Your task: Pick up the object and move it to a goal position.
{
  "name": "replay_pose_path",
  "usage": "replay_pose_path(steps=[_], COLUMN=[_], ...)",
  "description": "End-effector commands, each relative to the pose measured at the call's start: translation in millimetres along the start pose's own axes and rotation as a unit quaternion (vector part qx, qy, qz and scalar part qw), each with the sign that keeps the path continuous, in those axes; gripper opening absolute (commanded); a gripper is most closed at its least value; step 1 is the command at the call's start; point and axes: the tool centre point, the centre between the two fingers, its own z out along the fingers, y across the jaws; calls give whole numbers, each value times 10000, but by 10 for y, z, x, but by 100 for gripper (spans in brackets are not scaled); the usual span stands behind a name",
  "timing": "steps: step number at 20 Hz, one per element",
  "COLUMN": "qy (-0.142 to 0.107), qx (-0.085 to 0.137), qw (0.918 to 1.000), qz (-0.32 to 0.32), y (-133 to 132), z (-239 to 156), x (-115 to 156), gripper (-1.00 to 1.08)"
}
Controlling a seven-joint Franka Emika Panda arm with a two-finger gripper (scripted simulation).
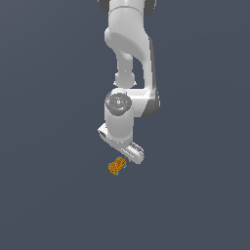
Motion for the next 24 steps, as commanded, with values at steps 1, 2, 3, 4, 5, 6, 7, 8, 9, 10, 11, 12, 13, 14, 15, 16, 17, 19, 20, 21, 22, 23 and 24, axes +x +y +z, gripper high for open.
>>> replay_pose_path(steps=[1,2,3,4,5,6,7,8,9,10,11,12,13,14,15,16,17,19,20,21,22,23,24], qy=[-5,-7,-8,-10,-11,-12,-13,-13,-14,-14,-14,-14,-14,-14,-16,-16,-16,-16,-16,-16,-16,-16,-16], qx=[-9,-13,-17,-20,-23,-26,-29,-31,-33,-35,-36,-37,-37,-38,-38,-38,-38,-38,-38,-38,-38,-38,-38], qw=[9996,9994,9990,9987,9983,9980,9976,9973,9970,9967,9965,9964,9963,9963,9965,9965,9965,9964,9964,9964,9964,9964,9963], qz=[271,359,439,513,579,639,691,736,774,806,830,847,858,861,838,838,838,842,842,845,845,850,853], y=[-24,-32,-39,-45,-50,-55,-60,-63,-66,-69,-71,-72,-73,-73,-71,-71,-72,-70,-71,-68,-69,-66,-63], z=[88,118,145,171,194,214,232,248,262,273,281,287,291,292,288,292,303,347,380,420,467,521,580], x=[22,28,34,39,43,47,50,53,56,57,59,60,61,61,57,57,57,57,55,55,52,53,51], gripper=[100,100,100,100,100,100,100,100,100,100,100,100,100,100,100,100,100,100,100,100,100,100,100])
